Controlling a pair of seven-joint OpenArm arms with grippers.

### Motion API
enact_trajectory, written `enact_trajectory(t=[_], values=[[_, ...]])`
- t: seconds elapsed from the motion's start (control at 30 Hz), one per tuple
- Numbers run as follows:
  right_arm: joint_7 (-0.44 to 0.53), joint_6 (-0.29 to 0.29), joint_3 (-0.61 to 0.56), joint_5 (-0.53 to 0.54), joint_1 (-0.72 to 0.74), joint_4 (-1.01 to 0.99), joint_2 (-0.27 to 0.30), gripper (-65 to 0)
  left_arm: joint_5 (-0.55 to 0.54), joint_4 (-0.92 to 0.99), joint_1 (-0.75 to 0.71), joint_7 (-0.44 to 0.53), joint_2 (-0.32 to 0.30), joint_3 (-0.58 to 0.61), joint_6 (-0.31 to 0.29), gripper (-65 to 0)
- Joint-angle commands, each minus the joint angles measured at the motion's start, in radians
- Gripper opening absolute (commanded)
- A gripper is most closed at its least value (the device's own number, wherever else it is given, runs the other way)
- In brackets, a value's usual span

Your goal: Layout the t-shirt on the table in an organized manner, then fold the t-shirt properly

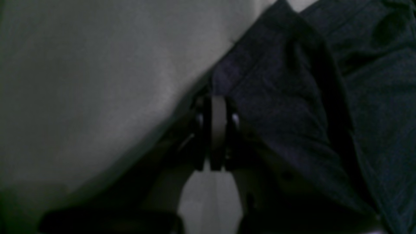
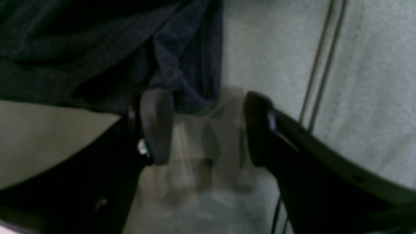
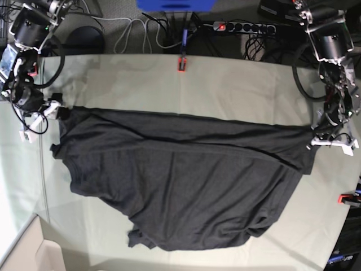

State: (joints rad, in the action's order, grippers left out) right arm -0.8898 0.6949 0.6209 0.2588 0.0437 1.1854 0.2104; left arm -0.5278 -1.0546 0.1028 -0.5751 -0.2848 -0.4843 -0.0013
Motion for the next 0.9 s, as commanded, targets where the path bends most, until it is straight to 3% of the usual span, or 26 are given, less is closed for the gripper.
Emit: enact_trajectory(t=[0.0, 0.07, 0.2, 0.23, 0.37, 0.5, 0.63, 0.87], values=[[0.011, 0.003, 0.003, 0.012, 0.012, 0.015, 0.014, -30.4, -0.004, -0.017, 0.016, 0.016, -0.017, -0.004, -0.004, -64.9], [0.011, 0.003, 0.003, 0.012, 0.012, 0.015, 0.014, -35.6, 0.002, -0.017, 0.019, 0.016, -0.014, -0.004, -0.004, -64.9], [0.013, 0.003, 0.003, 0.012, 0.012, 0.014, 0.014, -63.5, 0.004, -0.014, 0.024, 0.020, -0.014, 0.000, -0.004, -64.9], [0.013, 0.003, 0.003, 0.012, 0.014, 0.014, 0.011, -65.0, 0.004, -0.014, 0.024, 0.020, -0.014, 0.002, -0.004, -64.9], [0.001, 0.003, 0.003, 0.015, 0.009, 0.032, 0.007, -65.0, -0.007, -0.022, 0.024, 0.014, -0.011, 0.003, -0.004, -64.9], [-0.048, 0.003, 0.014, 0.017, -0.048, 0.178, 0.007, -65.0, -0.007, -0.097, 0.001, 0.013, -0.009, -0.004, -0.004, -64.9], [-0.096, 0.003, 0.063, 0.017, -0.115, 0.371, -0.016, -65.0, -0.008, -0.243, -0.062, -0.067, -0.009, -0.026, -0.004, -64.9], [-0.177, 0.003, 0.181, 0.017, -0.170, 0.629, -0.055, -65.0, -0.053, -0.507, -0.156, -0.234, 0.029, -0.227, -0.004, -64.9]])
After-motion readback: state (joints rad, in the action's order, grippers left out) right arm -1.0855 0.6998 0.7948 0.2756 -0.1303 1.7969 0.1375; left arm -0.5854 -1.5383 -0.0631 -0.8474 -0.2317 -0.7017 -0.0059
